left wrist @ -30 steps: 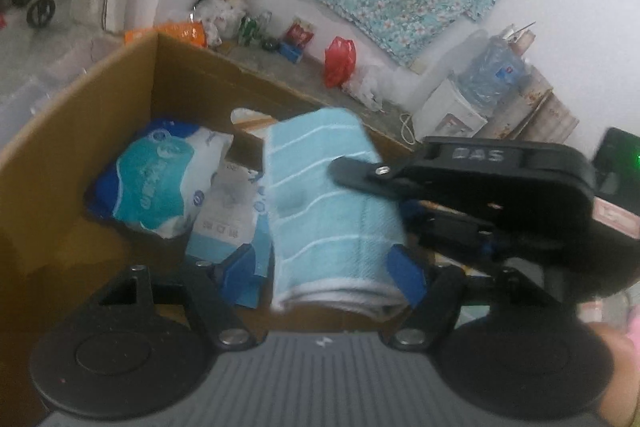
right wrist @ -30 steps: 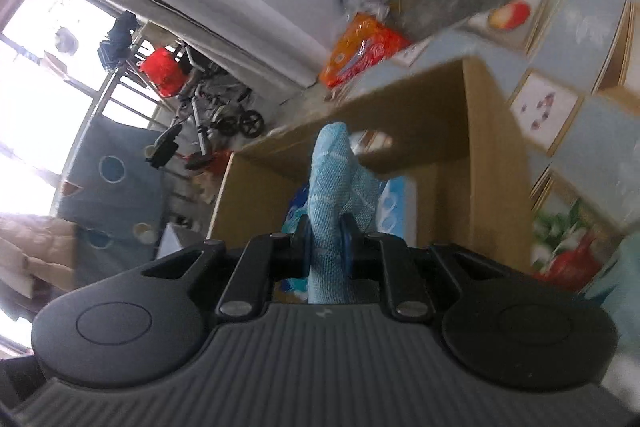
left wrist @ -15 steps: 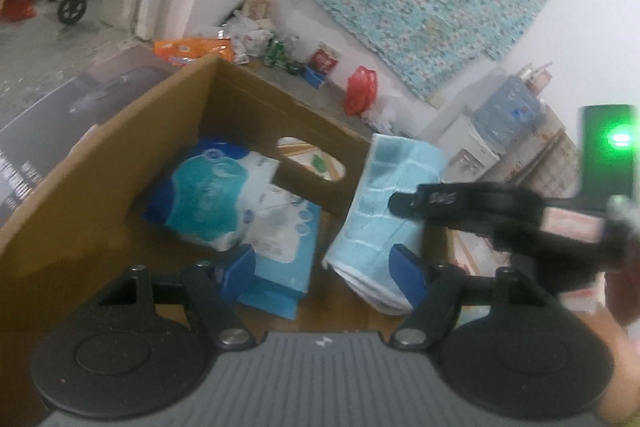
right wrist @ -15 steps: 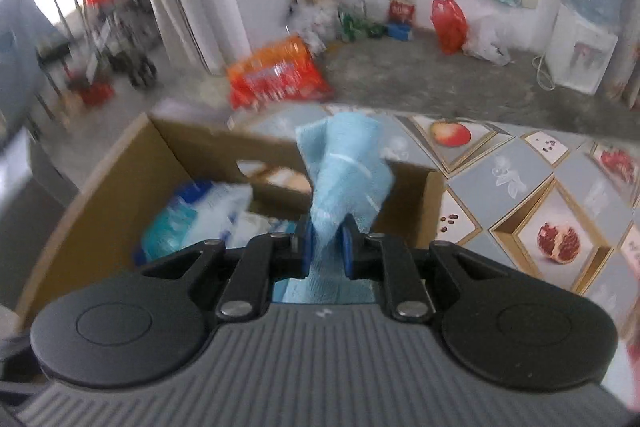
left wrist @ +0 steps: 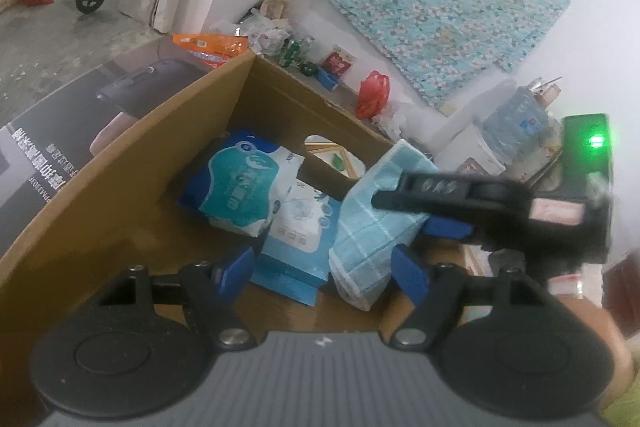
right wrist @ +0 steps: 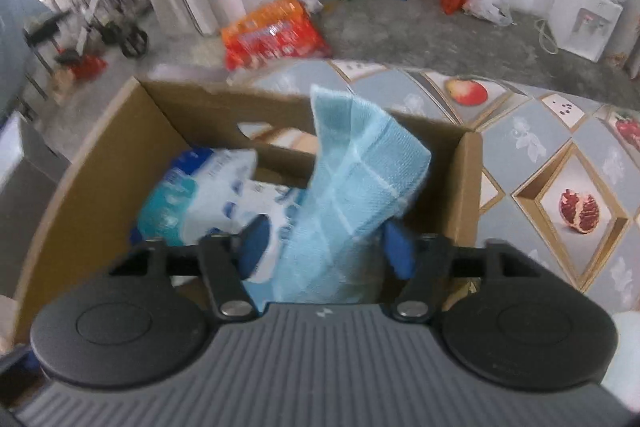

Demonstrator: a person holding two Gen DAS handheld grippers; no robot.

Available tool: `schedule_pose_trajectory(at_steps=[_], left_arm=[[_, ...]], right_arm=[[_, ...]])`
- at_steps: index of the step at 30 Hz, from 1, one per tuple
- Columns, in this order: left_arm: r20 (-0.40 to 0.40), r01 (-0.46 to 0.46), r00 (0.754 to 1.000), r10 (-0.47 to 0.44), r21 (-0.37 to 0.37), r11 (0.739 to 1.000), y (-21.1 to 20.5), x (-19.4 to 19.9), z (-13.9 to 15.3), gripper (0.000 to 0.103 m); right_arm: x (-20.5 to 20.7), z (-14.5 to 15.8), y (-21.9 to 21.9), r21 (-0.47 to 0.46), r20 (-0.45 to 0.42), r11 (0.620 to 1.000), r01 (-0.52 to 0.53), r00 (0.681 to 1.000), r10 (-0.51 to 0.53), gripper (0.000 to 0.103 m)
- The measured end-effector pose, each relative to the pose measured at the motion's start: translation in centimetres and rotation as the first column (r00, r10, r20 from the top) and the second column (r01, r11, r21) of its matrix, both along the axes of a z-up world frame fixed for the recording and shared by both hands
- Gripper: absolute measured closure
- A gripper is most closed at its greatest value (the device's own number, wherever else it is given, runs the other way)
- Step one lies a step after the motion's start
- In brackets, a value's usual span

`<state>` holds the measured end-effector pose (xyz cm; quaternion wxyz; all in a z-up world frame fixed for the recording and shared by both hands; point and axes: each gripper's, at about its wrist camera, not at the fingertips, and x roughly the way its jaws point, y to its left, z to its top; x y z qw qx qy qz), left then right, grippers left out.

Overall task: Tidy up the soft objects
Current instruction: 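Lift the light-blue towel with the right tool and lower it into the box, then reach the right tool to the white-and-blue wipes pack and grasp it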

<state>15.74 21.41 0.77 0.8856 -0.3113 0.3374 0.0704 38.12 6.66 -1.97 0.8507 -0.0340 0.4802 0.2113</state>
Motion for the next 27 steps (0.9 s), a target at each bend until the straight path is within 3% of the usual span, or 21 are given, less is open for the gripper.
schedule_pose_trajectory(at_steps=[4, 9, 18, 21, 22, 27], left_arm=[[0.015, 0.013, 1.000, -0.013, 0.013, 1.000, -0.9, -0.6, 0.6, 0.026], [0.036, 0.032, 0.999, -0.033, 0.031, 0.999, -2.3, -1.4, 1.5, 0.025], [0.116, 0.118, 0.985, -0.131, 0.111, 0.987, -6.6, -4.5, 3.8, 0.018], [0.154, 0.196, 0.964, -0.219, 0.150, 0.969, -9.4, -5.7, 4.7, 0.012], [0.168, 0.226, 0.953, -0.252, 0.161, 0.961, -10.4, -6.1, 4.9, 0.011], [0.227, 0.364, 0.884, -0.410, 0.217, 0.906, -15.9, -7.4, 6.0, 0.006]], right_arm=[[-1.1, 2.8, -2.9, 0.176, 0.008, 0.984, -0.003, 1.000, 0.001, 0.035], [-3.0, 5.8, -8.4, 0.376, 0.018, 0.926, 0.004, 1.000, -0.012, 0.035], [-9.7, 7.8, -21.4, 0.573, 0.022, 0.819, 0.002, 1.000, -0.018, 0.035], [-12.7, 8.4, -26.4, 0.589, 0.043, 0.808, 0.003, 0.998, -0.035, 0.030], [-13.8, 8.7, -28.4, 0.590, 0.051, 0.807, 0.011, 0.997, -0.051, 0.024], [-19.0, 9.8, -37.9, 0.585, 0.113, 0.806, 0.085, 0.976, -0.185, 0.012]])
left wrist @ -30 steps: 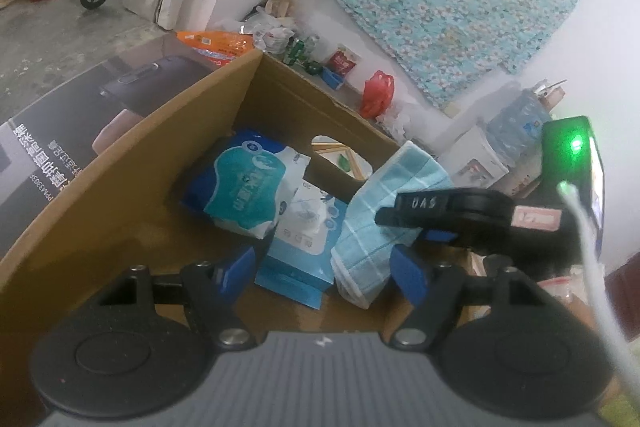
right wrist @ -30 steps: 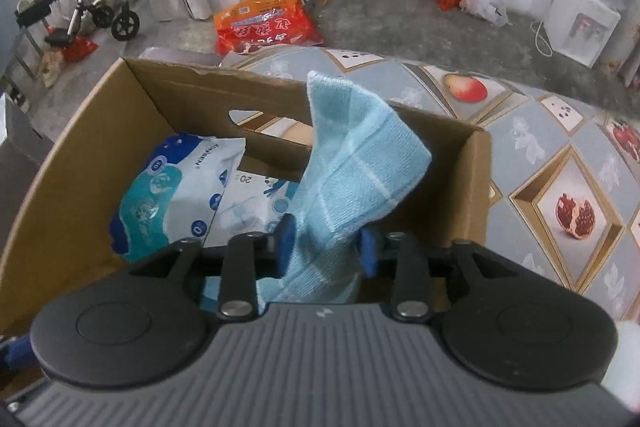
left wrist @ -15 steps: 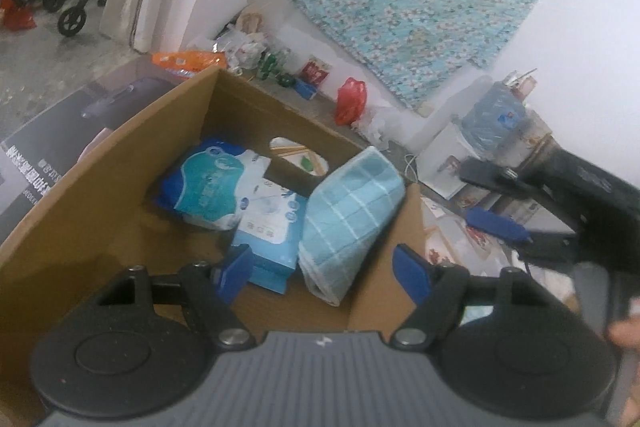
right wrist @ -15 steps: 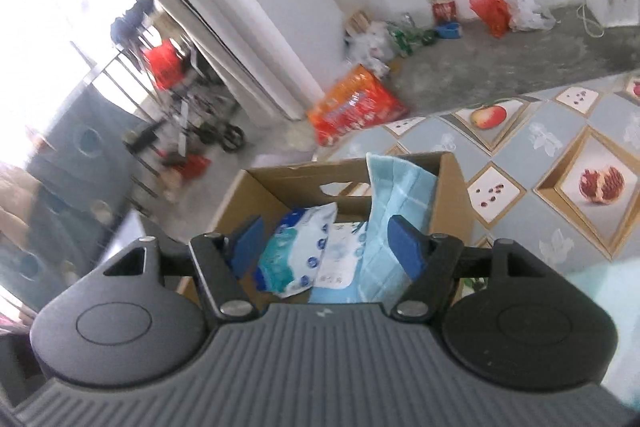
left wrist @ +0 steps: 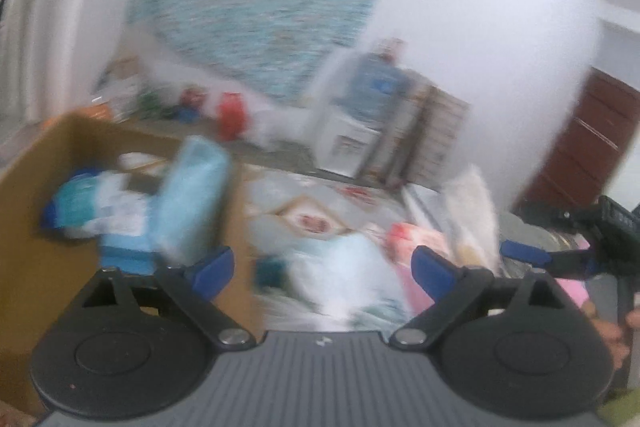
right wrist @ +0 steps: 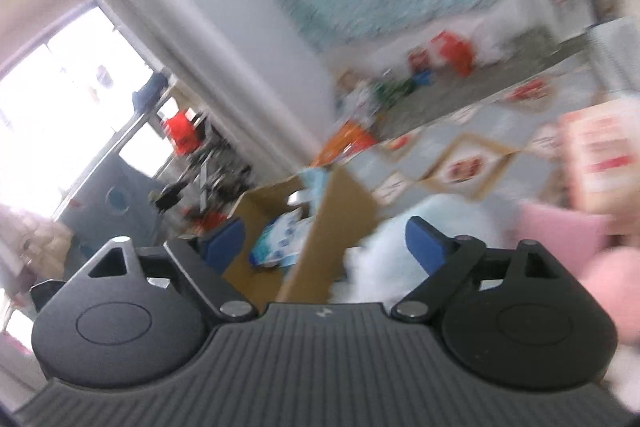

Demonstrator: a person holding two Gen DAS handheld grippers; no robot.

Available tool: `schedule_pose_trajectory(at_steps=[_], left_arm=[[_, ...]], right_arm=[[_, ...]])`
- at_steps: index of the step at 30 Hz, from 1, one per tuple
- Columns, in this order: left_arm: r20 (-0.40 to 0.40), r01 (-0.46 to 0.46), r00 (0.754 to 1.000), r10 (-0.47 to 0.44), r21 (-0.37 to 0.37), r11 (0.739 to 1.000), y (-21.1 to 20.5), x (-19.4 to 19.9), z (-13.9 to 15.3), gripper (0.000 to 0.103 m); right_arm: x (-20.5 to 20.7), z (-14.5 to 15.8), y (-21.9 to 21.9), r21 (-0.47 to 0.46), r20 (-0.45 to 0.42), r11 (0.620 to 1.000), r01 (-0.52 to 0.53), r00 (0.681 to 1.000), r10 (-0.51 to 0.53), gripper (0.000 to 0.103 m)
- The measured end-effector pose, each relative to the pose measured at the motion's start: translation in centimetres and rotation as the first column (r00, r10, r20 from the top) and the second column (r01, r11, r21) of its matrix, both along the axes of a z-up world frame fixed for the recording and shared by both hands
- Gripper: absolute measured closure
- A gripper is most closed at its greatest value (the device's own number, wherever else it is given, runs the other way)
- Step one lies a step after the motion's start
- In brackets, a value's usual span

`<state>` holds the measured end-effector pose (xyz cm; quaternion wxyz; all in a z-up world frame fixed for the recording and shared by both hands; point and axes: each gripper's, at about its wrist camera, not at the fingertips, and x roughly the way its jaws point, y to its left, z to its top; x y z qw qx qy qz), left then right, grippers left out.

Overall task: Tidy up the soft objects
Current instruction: 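Reach the right tool to the white-and-blue wipes pack and grasp it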

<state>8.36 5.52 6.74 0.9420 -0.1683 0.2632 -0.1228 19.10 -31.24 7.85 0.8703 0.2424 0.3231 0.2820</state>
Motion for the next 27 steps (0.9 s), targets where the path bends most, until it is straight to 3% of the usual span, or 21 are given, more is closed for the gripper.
schedule_pose_trajectory(at_steps=[7, 12, 16, 20, 24, 27], left_arm=[[0.074, 0.192, 0.977, -0.202, 0.125, 0.973, -9.4, -0.1, -0.1, 0.003], [0.058, 0.272, 0.956, -0.287, 0.187, 0.944, -14.7, 1.4, -1.5, 0.003], [0.037, 0.276, 0.956, -0.293, 0.241, 0.931, -17.4, 3.4, -2.8, 0.004], [-0.011, 0.264, 0.963, -0.271, 0.263, 0.928, -19.3, 6.1, -4.1, 0.013], [-0.054, 0.265, 0.964, -0.259, 0.228, 0.937, -20.0, 8.8, -4.3, 0.020], [-0.052, 0.246, 0.969, -0.240, 0.252, 0.936, -21.1, 10.6, -4.5, 0.026]], right_arm=[[-6.0, -1.5, -11.5, 0.045, 0.019, 0.978, 0.203, 0.979, -0.204, 0.008], [-7.0, -4.7, -15.4, 0.066, -0.025, 0.964, 0.256, 0.967, -0.255, 0.008], [-5.5, -6.8, -15.5, 0.096, -0.066, 0.968, 0.233, 0.972, -0.227, 0.008], [-3.0, -7.3, -14.6, 0.087, -0.062, 0.973, 0.211, 0.977, -0.206, 0.008], [0.4, -5.7, -14.0, 0.013, -0.012, 0.975, 0.221, 0.975, -0.221, 0.008], [3.9, -4.5, -13.6, -0.114, 0.036, 0.964, 0.239, 0.971, -0.237, 0.008]])
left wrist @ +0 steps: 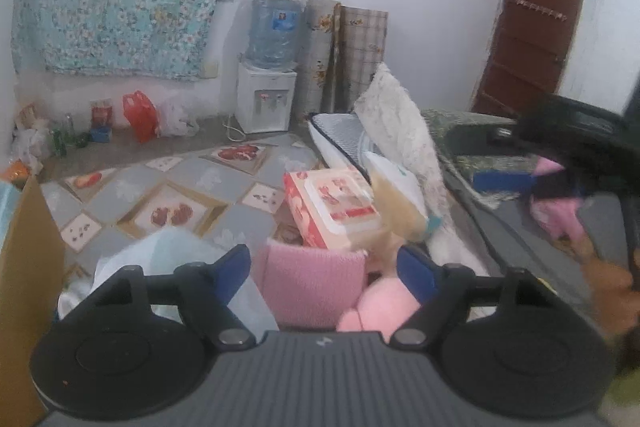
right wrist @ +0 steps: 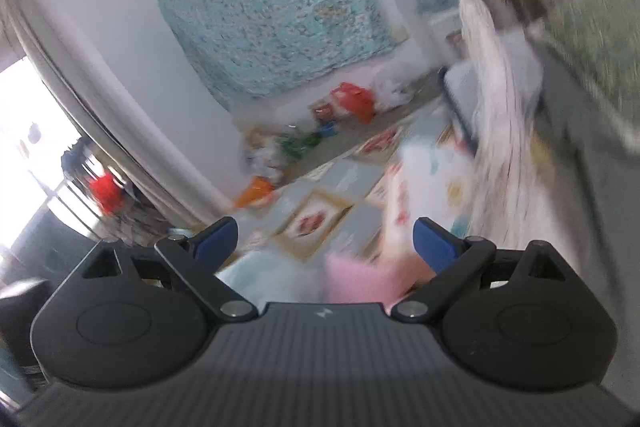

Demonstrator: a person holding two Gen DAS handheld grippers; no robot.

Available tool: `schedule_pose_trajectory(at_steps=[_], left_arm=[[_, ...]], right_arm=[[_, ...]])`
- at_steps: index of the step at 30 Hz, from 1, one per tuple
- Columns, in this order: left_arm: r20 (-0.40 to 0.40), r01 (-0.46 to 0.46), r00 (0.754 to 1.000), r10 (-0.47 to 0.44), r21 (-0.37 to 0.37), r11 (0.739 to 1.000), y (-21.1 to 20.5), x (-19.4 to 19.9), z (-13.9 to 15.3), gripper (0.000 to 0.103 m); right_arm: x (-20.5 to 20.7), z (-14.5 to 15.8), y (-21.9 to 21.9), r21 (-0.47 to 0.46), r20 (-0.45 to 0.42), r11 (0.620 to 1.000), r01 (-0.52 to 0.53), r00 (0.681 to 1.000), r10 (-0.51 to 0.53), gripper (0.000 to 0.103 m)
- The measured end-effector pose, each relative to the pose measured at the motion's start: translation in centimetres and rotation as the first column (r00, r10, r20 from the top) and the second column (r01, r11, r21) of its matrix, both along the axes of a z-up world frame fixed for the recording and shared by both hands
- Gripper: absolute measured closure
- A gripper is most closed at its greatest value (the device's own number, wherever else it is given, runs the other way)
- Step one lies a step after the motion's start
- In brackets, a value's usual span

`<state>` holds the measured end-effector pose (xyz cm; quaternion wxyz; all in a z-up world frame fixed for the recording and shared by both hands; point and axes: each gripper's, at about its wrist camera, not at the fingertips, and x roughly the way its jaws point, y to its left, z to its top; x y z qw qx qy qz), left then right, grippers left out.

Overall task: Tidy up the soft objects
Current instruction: 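Reach the right tool to the white-and-blue wipes pack and grasp it, then carry the white pack with the right tool and release it into the box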

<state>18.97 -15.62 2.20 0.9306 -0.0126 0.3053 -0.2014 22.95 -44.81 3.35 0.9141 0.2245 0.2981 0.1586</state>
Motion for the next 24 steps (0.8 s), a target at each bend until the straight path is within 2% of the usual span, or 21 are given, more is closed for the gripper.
schedule_pose_trajectory(at_steps=[3, 6, 9, 11, 13, 14, 17, 18, 20, 22, 24], left_arm=[[-0.017, -0.012, 1.000, 0.012, 0.004, 1.000, -1.0, 1.5, -0.8, 0.033], [-0.051, -0.009, 0.999, 0.009, 0.001, 1.000, -1.5, 2.4, -1.7, 0.034], [-0.073, -0.006, 0.997, 0.007, 0.012, 1.000, -1.6, 2.7, -2.5, 0.034], [-0.078, -0.010, 0.997, 0.011, 0.016, 1.000, -1.4, 2.8, -2.7, 0.034], [-0.077, -0.015, 0.997, 0.016, 0.013, 1.000, -1.0, 2.8, -2.8, 0.034], [-0.072, -0.014, 0.997, 0.015, 0.007, 1.000, -0.8, 2.9, -2.8, 0.034], [-0.061, 0.002, 0.998, -0.004, -0.021, 1.000, -0.4, 2.7, -2.6, 0.031], [-0.060, 0.013, 0.998, -0.015, -0.038, 0.999, -0.3, 2.6, -2.5, 0.029], [-0.059, 0.043, 0.997, -0.048, -0.090, 0.995, -0.2, 2.3, -2.2, 0.027], [-0.063, 0.063, 0.995, -0.073, -0.151, 0.986, 0.2, 2.0, -1.8, 0.027], [-0.064, 0.078, 0.994, -0.093, -0.216, 0.973, 0.9, 1.4, -1.4, 0.027]], right_arm=[[4.2, 0.1, 1.3, -0.191, -0.004, 0.981, 0.018, 1.000, -0.019, 0.008], [8.3, -1.5, 3.1, -0.356, -0.040, 0.935, 0.003, 0.999, -0.018, 0.010], [11.5, -4.1, 5.0, -0.554, -0.064, 0.832, -0.014, 0.998, -0.026, 0.020], [12.8, -5.9, 5.8, -0.629, -0.099, 0.776, -0.047, 0.995, -0.019, 0.060], [13.2, -7.0, 5.8, -0.679, -0.089, 0.733, -0.025, 0.995, -0.049, 0.066], [13.2, -7.1, 5.7, -0.674, -0.079, 0.738, -0.021, 0.996, -0.043, 0.068], [11.9, -5.7, 3.9, -0.536, -0.033, 0.844, 0.008, 0.999, -0.030, 0.069], [11.1, -5.0, 3.2, -0.452, -0.003, 0.892, -0.011, 1.000, 0.010, 0.069], [9.5, -3.8, 1.9, -0.274, 0.017, 0.961, -0.044, 0.999, 0.050, 0.069], [8.1, -3.4, 1.0, -0.095, 0.027, 0.992, -0.089, 0.995, 0.092, 0.069], [6.6, -3.5, 0.4, 0.051, 0.022, 0.991, -0.126, 0.992, 0.125, 0.069]])
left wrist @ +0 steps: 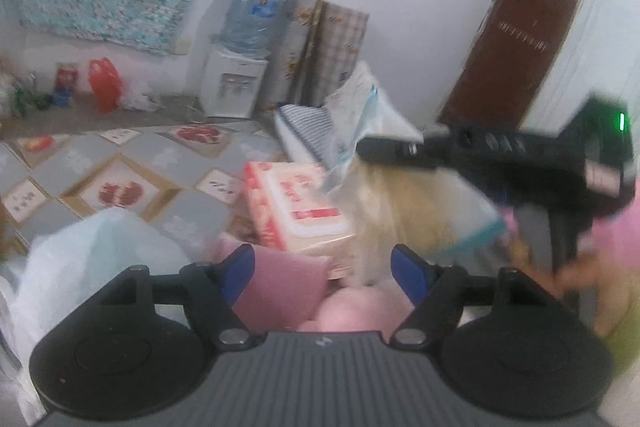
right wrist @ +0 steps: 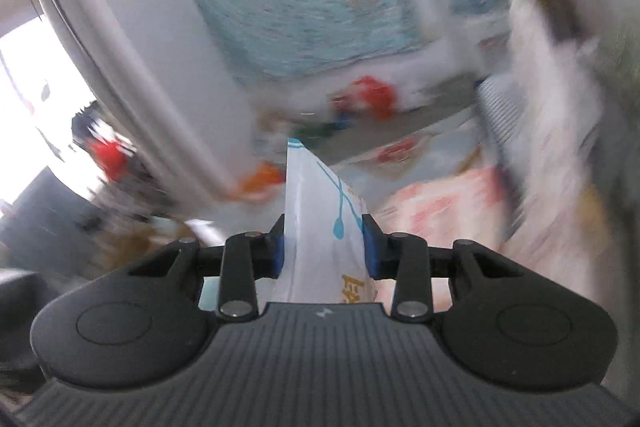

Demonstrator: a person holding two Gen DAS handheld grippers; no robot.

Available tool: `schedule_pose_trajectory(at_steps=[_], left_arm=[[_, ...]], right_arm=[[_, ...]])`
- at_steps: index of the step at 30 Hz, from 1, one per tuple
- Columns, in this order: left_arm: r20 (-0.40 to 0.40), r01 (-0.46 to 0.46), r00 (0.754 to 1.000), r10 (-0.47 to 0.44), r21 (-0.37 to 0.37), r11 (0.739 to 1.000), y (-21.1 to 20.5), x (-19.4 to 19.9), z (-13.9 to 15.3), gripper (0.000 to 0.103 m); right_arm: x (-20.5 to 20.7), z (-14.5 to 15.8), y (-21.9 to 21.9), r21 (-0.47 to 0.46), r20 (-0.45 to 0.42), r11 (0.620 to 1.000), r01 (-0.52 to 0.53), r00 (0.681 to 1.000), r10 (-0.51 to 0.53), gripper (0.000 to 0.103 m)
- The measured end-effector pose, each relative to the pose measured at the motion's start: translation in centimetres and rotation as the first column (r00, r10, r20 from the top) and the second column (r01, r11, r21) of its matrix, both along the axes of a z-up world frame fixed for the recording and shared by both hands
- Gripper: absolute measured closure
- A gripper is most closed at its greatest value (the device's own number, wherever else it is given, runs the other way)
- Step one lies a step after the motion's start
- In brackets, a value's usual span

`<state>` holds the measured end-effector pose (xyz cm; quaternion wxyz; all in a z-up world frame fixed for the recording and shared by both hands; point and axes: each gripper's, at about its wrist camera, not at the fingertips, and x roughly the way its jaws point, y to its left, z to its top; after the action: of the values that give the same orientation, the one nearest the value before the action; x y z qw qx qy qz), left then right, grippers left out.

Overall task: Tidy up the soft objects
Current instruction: 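Carry the white pack with the right tool and release it into the box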

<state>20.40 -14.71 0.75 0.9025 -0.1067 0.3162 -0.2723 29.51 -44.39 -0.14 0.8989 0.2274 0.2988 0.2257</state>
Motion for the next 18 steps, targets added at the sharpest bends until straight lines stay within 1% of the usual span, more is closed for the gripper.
schedule_pose_trajectory(at_steps=[1, 3, 7, 10, 13, 15, 16, 18], left_arm=[[-0.001, 0.004, 1.000, -0.004, -0.022, 1.000, 0.3, -0.3, 0.1, 0.027], [0.000, 0.008, 1.000, -0.008, -0.056, 0.998, 1.1, -1.2, 0.5, 0.027], [0.043, -0.009, 0.999, 0.014, -0.110, 0.994, 3.8, -4.4, 1.9, 0.029], [0.079, -0.045, 0.995, 0.055, -0.118, 0.992, 6.3, -6.8, 3.0, 0.029], [0.103, -0.111, 0.987, 0.125, -0.131, 0.985, 9.9, -9.4, 3.9, 0.029], [0.114, -0.164, 0.977, 0.178, -0.124, 0.979, 12.2, -10.7, 4.2, 0.029], [0.122, -0.202, 0.969, 0.215, -0.112, 0.973, 13.5, -11.5, 4.3, 0.029], [0.138, -0.302, 0.941, 0.310, -0.077, 0.950, 16.5, -13.0, 4.6, 0.029]], right_arm=[[-0.8, -0.1, 0.0, 0.052, -0.007, 0.999, -0.016, 1.000, 0.016, 0.069], [-2.3, -0.3, 0.4, 0.111, -0.018, 0.993, -0.041, 0.999, 0.043, 0.069], [-4.6, 0.2, 2.0, 0.186, -0.037, 0.979, -0.088, 0.995, 0.096, 0.069], [-6.0, 1.4, 4.8, 0.217, -0.026, 0.966, -0.142, 0.988, 0.152, 0.069], [-6.9, 2.7, 8.8, 0.228, -0.009, 0.949, -0.220, 0.974, 0.228, 0.069], [-7.1, 3.4, 12.0, 0.232, -0.011, 0.933, -0.273, 0.959, 0.283, 0.069], [-7.2, 3.7, 13.7, 0.235, -0.016, 0.926, -0.295, 0.952, 0.307, 0.069], [-6.6, 3.6, 17.9, 0.242, -0.036, 0.907, -0.346, 0.930, 0.365, 0.069]])
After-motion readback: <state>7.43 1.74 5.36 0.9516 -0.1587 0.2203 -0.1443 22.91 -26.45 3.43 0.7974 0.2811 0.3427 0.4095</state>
